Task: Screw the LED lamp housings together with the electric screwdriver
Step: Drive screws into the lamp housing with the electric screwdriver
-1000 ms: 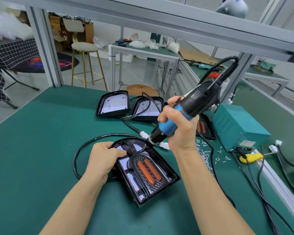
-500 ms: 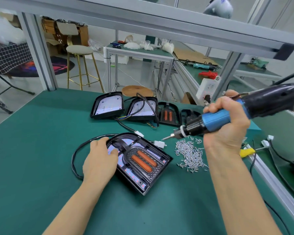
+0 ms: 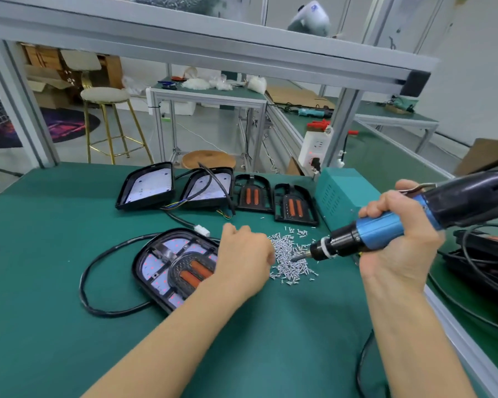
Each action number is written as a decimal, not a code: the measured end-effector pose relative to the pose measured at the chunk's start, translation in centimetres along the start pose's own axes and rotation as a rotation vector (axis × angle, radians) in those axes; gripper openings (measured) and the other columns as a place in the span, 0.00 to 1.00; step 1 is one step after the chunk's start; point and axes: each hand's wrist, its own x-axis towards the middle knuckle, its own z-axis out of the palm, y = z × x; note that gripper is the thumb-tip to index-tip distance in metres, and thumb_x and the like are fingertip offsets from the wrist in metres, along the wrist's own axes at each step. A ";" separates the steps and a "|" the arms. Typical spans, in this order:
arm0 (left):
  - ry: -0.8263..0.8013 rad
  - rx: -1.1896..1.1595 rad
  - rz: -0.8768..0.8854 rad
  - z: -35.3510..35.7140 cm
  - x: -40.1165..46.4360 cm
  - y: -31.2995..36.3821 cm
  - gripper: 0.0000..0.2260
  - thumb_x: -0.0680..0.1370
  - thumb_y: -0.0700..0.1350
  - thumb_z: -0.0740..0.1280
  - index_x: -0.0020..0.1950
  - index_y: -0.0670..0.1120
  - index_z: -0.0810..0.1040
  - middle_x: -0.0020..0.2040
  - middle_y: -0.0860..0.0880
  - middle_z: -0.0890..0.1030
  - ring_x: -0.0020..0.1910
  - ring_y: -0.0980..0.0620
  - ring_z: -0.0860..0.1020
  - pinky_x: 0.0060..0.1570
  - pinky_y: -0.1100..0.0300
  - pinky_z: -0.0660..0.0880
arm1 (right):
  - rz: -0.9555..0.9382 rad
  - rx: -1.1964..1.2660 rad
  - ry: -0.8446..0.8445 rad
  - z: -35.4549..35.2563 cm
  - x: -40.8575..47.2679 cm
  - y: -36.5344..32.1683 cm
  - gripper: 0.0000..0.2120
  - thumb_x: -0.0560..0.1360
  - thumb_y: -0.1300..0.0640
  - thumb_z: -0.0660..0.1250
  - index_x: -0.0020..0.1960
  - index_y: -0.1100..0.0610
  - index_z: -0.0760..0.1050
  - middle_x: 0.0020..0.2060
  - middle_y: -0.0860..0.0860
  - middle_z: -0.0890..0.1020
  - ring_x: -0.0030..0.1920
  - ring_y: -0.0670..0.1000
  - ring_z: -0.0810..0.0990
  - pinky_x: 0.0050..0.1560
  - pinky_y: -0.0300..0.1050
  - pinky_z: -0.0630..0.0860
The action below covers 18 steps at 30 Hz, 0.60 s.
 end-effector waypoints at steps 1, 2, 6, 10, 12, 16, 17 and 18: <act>-0.036 0.025 -0.008 0.5 0.7 0.4 0.08 0.76 0.43 0.65 0.50 0.52 0.82 0.49 0.51 0.83 0.53 0.48 0.73 0.47 0.54 0.55 | 0.004 0.003 -0.001 -0.3 0.0 -0.1 0.08 0.66 0.68 0.64 0.42 0.57 0.72 0.34 0.55 0.68 0.25 0.49 0.71 0.33 0.39 0.70; -0.060 0.046 -0.024 1.0 1.2 0.7 0.08 0.76 0.42 0.65 0.49 0.51 0.82 0.47 0.50 0.83 0.52 0.47 0.75 0.48 0.53 0.56 | 0.011 0.005 -0.003 -0.5 0.0 -0.3 0.08 0.67 0.68 0.64 0.42 0.57 0.72 0.34 0.55 0.68 0.26 0.49 0.71 0.33 0.39 0.70; -0.082 0.075 -0.103 2.1 2.5 1.5 0.06 0.75 0.41 0.65 0.46 0.50 0.80 0.43 0.48 0.83 0.46 0.47 0.78 0.55 0.52 0.60 | 0.028 -0.005 0.011 -1.1 0.0 -0.5 0.08 0.66 0.67 0.65 0.42 0.56 0.73 0.31 0.54 0.69 0.26 0.49 0.72 0.33 0.40 0.71; -0.111 0.112 -0.103 2.9 3.3 1.9 0.04 0.75 0.41 0.66 0.43 0.50 0.78 0.39 0.49 0.81 0.42 0.47 0.78 0.59 0.51 0.60 | 0.045 -0.034 0.013 -1.5 0.0 -0.5 0.08 0.66 0.66 0.66 0.42 0.56 0.74 0.33 0.55 0.69 0.26 0.50 0.72 0.34 0.42 0.70; -0.111 0.148 -0.091 3.0 3.4 2.0 0.07 0.74 0.38 0.65 0.38 0.49 0.74 0.31 0.50 0.75 0.35 0.47 0.74 0.61 0.50 0.60 | 0.039 -0.047 0.013 -1.7 0.1 -0.5 0.08 0.66 0.66 0.66 0.42 0.56 0.74 0.35 0.56 0.69 0.26 0.50 0.72 0.34 0.42 0.70; -0.100 0.215 -0.032 3.0 3.3 2.1 0.13 0.72 0.33 0.61 0.32 0.46 0.61 0.29 0.49 0.69 0.28 0.50 0.65 0.61 0.50 0.60 | 0.034 -0.046 0.012 -1.6 -0.1 -0.5 0.07 0.66 0.66 0.66 0.42 0.57 0.73 0.35 0.57 0.68 0.26 0.50 0.72 0.33 0.41 0.71; -0.110 0.216 -0.017 3.1 3.4 2.2 0.12 0.72 0.32 0.60 0.33 0.45 0.61 0.32 0.48 0.73 0.31 0.49 0.68 0.60 0.50 0.61 | 0.030 -0.046 0.015 -1.6 -0.2 -0.5 0.08 0.65 0.66 0.66 0.42 0.57 0.73 0.34 0.57 0.68 0.26 0.50 0.72 0.32 0.41 0.71; -0.129 0.215 0.004 3.2 3.3 2.2 0.11 0.72 0.33 0.61 0.36 0.45 0.63 0.39 0.47 0.78 0.36 0.47 0.73 0.59 0.51 0.62 | 0.028 -0.046 0.016 -1.5 -0.2 -0.5 0.08 0.65 0.66 0.66 0.42 0.57 0.73 0.34 0.57 0.68 0.26 0.50 0.72 0.32 0.41 0.71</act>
